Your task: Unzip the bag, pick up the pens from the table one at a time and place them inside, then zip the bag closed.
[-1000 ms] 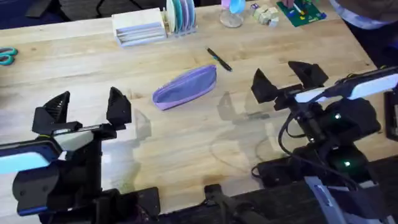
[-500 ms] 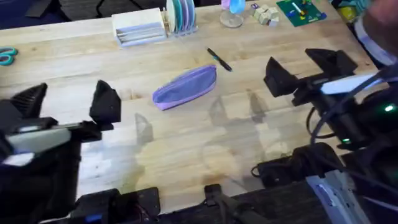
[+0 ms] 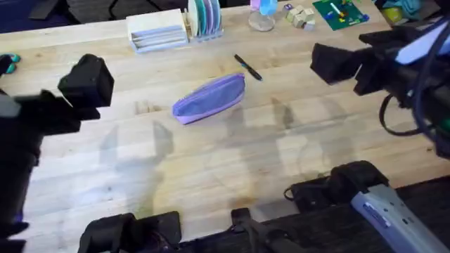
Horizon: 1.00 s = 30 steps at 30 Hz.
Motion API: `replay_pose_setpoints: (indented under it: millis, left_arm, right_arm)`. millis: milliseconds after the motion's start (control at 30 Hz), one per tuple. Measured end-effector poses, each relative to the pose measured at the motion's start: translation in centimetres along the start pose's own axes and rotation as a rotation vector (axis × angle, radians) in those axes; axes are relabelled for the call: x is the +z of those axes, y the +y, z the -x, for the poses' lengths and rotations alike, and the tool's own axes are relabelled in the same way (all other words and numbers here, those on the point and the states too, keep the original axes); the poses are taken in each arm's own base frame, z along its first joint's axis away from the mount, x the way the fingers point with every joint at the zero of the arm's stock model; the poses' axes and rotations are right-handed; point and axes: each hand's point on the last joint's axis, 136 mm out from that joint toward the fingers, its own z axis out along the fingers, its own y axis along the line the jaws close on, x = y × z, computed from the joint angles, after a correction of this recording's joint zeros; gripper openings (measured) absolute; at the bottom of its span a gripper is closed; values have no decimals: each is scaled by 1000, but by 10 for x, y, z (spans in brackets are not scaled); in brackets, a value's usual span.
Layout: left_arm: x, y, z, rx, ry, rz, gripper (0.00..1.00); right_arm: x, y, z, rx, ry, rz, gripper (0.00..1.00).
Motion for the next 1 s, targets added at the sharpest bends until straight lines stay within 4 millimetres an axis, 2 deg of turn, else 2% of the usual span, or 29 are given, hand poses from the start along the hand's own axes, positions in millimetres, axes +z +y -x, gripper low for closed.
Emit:
replay_pose_setpoints:
  millis: [367, 600, 833, 900, 1000]
  left_arm:
    - [20, -2, 3, 3, 168, -25, 993]
    - [23, -25, 4, 107, 250, -185, 993]
    - [27, -50, -24, 288, 393, -393, 993]
    - [29, -63, -41, 378, 432, -516, 993]
    - [30, -70, -51, 443, 446, -592, 993]
  right_arm:
    - [7, 0, 10, 12, 71, 0, 998]
    - [7, 0, 9, 12, 74, 2, 998]
    - [7, 0, 9, 12, 74, 2, 998]
    - [7, 0, 9, 12, 74, 2, 998]
    - [7, 0, 9, 12, 74, 2, 998]
